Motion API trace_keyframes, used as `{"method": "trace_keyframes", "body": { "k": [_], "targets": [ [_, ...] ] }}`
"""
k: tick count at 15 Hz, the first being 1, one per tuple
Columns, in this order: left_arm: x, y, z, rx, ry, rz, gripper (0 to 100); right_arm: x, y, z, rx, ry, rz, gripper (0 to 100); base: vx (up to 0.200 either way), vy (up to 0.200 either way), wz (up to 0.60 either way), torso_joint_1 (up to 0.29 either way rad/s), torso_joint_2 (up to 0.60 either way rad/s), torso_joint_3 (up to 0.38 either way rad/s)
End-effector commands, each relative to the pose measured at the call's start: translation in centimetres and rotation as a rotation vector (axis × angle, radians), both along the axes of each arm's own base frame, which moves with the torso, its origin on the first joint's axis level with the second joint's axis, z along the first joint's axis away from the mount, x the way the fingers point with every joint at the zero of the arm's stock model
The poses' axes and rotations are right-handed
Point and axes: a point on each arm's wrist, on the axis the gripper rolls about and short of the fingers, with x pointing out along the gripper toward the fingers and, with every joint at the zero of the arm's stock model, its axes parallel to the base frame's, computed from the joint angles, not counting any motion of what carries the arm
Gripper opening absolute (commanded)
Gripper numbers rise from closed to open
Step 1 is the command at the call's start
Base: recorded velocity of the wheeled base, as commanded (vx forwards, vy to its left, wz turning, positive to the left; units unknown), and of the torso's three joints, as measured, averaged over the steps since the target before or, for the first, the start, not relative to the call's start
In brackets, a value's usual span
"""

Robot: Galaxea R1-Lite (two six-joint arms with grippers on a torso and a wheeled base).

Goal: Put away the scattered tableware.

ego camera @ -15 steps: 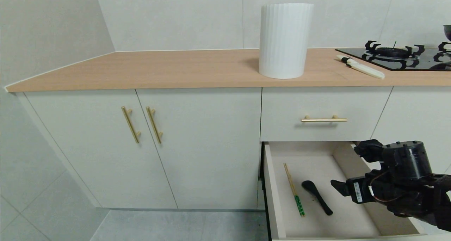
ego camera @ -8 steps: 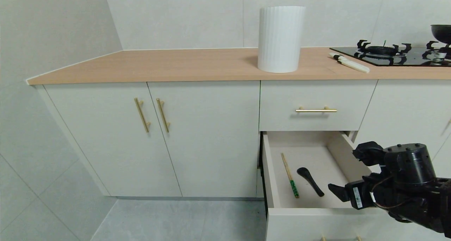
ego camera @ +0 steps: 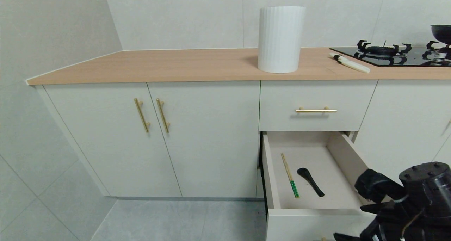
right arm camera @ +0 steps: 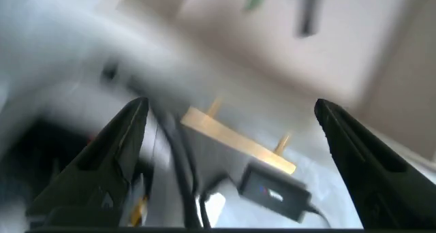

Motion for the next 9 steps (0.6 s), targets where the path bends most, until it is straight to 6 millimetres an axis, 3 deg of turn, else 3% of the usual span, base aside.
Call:
{"method": "trace_keyframes", "body": {
  "k": [1, 4, 9],
  "targets": [
    [0.0, 0.0, 0.0, 0.000, 0.001, 0.000, 100, -1.8, -0.7, 0.6, 0.000, -0.023, 0.071, 100, 0.000, 0.000, 0.00, 0.000, 0.00, 0.000],
    [0.0, 0.0, 0.0, 0.000, 0.001, 0.000, 100, -3.8, -1.9, -1.3, -0.151, 0.014, 0.257, 100, 0.000, 0.000, 0.00, 0.000, 0.00, 0.000],
    [0.0, 0.0, 0.0, 0.000, 0.001, 0.000, 100, -3.4, -1.8, -3.1, -0.269, 0.090, 0.242, 100, 0.000, 0.000, 0.00, 0.000, 0.00, 0.000]
  ]
}}
